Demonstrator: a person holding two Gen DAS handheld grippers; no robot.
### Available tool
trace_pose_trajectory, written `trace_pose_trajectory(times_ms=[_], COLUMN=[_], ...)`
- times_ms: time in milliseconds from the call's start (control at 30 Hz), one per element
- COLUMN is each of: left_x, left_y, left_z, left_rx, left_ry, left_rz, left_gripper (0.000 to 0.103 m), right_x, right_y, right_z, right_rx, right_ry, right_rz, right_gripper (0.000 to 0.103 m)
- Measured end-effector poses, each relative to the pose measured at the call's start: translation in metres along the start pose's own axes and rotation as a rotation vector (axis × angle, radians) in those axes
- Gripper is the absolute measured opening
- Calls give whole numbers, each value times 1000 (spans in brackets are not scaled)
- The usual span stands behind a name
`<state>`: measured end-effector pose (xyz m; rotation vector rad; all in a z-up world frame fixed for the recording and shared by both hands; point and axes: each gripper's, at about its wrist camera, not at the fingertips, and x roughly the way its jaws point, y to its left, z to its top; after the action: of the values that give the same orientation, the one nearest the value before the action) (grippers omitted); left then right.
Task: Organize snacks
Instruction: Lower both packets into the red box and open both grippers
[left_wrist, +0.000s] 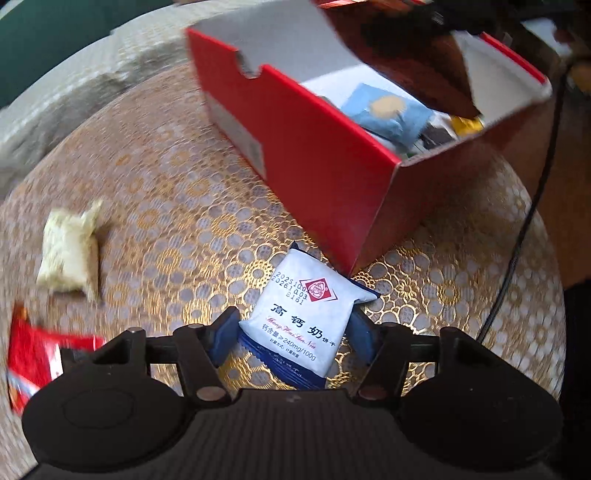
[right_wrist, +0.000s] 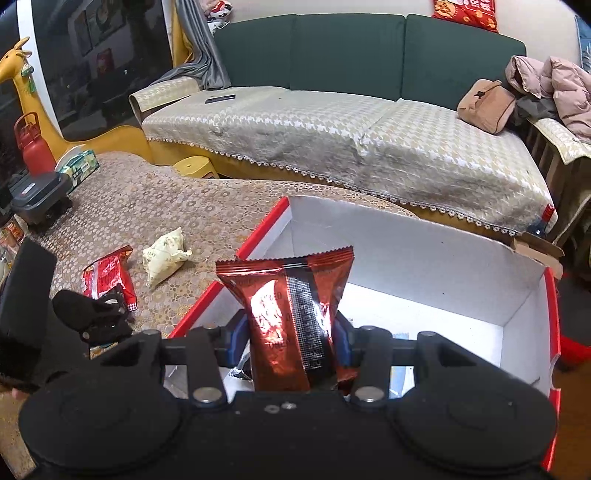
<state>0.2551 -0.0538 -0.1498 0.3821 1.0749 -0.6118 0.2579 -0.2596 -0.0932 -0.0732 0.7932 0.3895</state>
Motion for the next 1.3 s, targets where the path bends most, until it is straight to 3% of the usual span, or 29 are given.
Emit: trace_pose_trajectory(times_ms=[400, 667, 1000, 1300], left_x=[-28, -63, -113, -76], left_y=[27, 22, -13, -57], left_z=[-39, -37, 24, 98], left_rx=[-400, -488, -421, -265], left_ry=[-98, -171, -305, -225], left_rz=[24, 31, 11, 106], left_gripper=[61, 61, 61, 61], right_x=[-18, -28, -42, -44], right_y=[-8, -12, -33, -52], right_z=[-13, -13, -20, -29], right_rx=[47, 31, 50, 69], right_ry=[-10, -21, -34, -21], right_rz=[-36, -56, -65, -76], right_gripper=[45, 44, 45, 45])
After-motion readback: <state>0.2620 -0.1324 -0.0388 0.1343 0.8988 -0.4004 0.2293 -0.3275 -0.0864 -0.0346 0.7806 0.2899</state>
